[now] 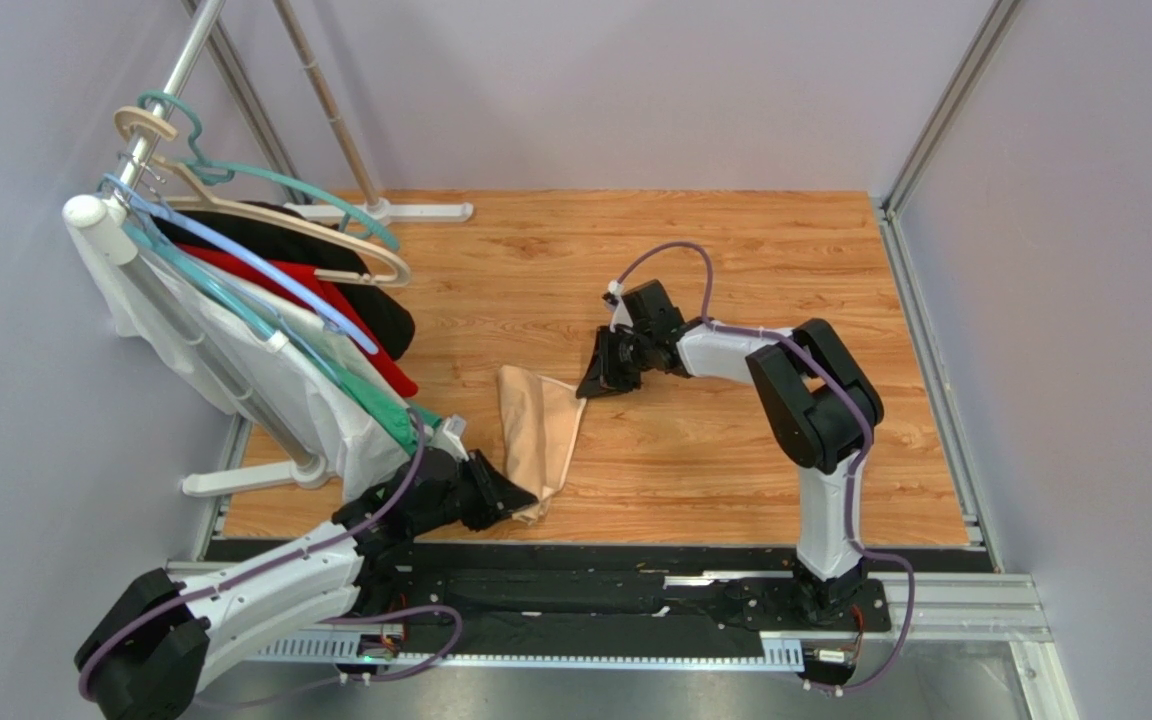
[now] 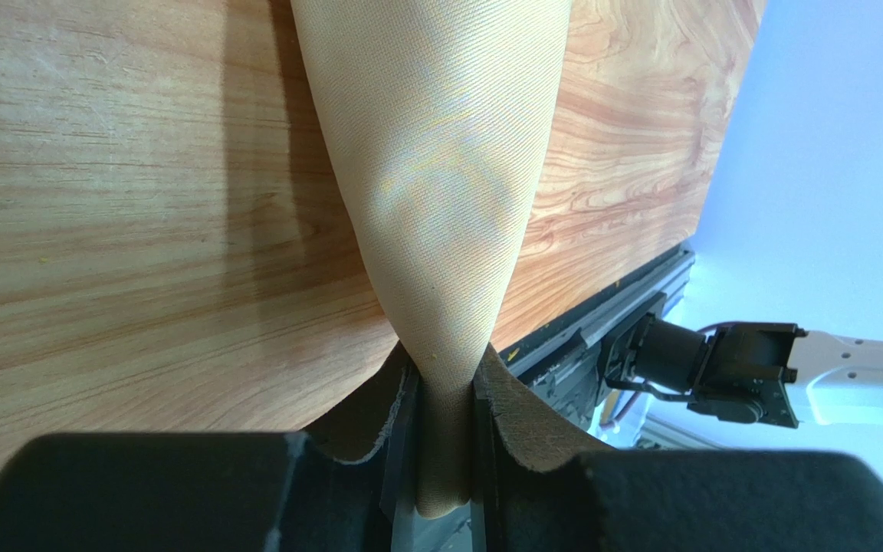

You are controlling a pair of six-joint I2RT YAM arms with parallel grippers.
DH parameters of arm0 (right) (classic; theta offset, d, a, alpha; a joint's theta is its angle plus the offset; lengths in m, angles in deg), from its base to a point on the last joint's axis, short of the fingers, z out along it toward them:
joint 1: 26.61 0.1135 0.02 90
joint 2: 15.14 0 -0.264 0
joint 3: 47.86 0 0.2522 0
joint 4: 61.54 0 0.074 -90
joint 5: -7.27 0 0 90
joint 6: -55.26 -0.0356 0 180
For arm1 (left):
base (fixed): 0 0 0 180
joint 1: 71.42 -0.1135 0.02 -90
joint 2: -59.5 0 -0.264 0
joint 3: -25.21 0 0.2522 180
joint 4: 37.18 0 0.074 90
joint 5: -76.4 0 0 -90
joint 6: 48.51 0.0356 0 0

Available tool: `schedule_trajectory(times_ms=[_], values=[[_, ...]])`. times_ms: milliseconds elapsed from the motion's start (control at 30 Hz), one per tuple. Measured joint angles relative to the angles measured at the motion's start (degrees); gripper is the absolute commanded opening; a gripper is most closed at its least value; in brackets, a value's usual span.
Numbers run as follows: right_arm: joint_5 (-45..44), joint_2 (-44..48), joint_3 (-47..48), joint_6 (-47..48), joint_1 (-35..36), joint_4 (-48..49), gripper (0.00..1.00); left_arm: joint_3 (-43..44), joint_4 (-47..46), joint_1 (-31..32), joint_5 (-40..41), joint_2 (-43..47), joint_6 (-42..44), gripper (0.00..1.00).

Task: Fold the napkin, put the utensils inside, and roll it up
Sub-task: Roll the napkin with the utensil

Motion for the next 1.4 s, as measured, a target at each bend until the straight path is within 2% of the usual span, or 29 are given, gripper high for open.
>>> schedule_trajectory(times_ms=[367,867,1400], values=[[-1.99,2.43,-3.87,-0.90,0.37,2.71,0.00,0.00,0.31,-0.13,1.22,1.60,-1.55,0.00],[-8.98,11.06,-11.45,0.09,-1.07,-2.40,0.00,-0.02,0.50,-0.13,2.56,2.38,-2.32,0.00],[-9.90,15.63,-15.85,1.11,-2.62,-5.05,0.00,-0.02,0.66,-0.15,3.58,4.66,-0.81,0.00]])
